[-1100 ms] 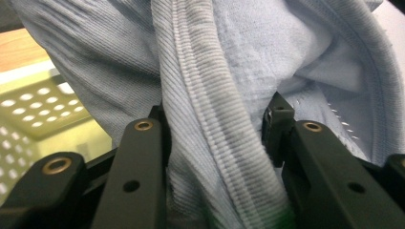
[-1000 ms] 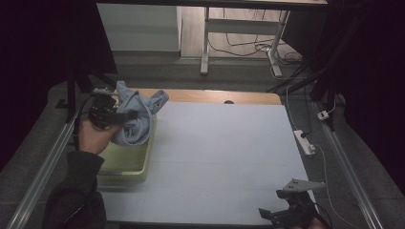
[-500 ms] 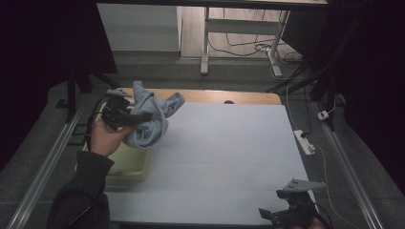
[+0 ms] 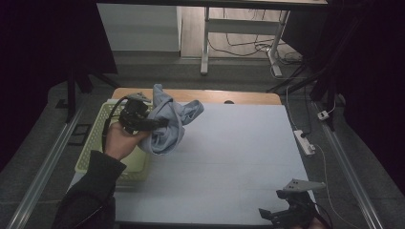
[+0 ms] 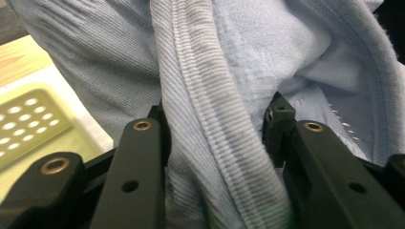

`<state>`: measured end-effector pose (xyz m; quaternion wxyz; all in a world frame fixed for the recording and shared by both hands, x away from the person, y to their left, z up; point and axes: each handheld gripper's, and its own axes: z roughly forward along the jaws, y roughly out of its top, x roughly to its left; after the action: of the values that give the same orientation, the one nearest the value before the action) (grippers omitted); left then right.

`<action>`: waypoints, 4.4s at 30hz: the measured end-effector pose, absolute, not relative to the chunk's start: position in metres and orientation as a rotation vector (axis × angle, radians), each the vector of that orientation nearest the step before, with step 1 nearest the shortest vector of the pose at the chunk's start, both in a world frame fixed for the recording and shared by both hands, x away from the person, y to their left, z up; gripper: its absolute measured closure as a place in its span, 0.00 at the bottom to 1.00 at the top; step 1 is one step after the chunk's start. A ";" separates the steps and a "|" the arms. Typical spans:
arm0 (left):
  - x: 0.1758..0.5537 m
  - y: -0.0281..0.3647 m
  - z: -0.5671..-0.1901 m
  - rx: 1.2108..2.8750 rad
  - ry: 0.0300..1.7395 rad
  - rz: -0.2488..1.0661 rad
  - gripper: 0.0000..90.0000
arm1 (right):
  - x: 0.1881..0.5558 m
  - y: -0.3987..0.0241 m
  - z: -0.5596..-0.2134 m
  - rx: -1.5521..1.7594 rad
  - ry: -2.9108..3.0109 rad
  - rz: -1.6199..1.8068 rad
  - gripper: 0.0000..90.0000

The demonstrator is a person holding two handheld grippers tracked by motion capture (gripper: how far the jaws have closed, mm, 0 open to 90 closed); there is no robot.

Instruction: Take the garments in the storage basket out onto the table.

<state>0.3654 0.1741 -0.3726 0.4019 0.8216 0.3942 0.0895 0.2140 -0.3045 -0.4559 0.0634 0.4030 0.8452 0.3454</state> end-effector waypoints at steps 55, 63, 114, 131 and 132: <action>0.354 0.046 -0.424 2.225 0.687 0.146 0.68 | 0.213 -0.305 -0.456 1.220 2.553 1.043 0.04; 0.361 0.040 -0.439 2.239 0.701 0.135 0.67 | 0.214 -0.305 -0.456 1.220 2.555 1.040 0.04; 0.372 0.016 -0.500 2.354 0.613 -0.017 0.28 | 0.213 -0.305 -0.456 1.216 2.561 1.037 0.05; 0.371 0.028 -0.473 2.241 0.619 -0.059 0.08 | 0.213 -0.305 -0.456 1.214 2.562 1.036 0.05; 0.370 0.029 -0.471 2.236 0.617 -0.057 0.07 | 0.213 -0.305 -0.456 1.215 2.562 1.036 0.05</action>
<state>0.3703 0.0288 -0.4708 0.3994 0.8835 0.2438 -0.0227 0.2129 -0.3047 -0.4563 0.0613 0.4016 0.8471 0.3425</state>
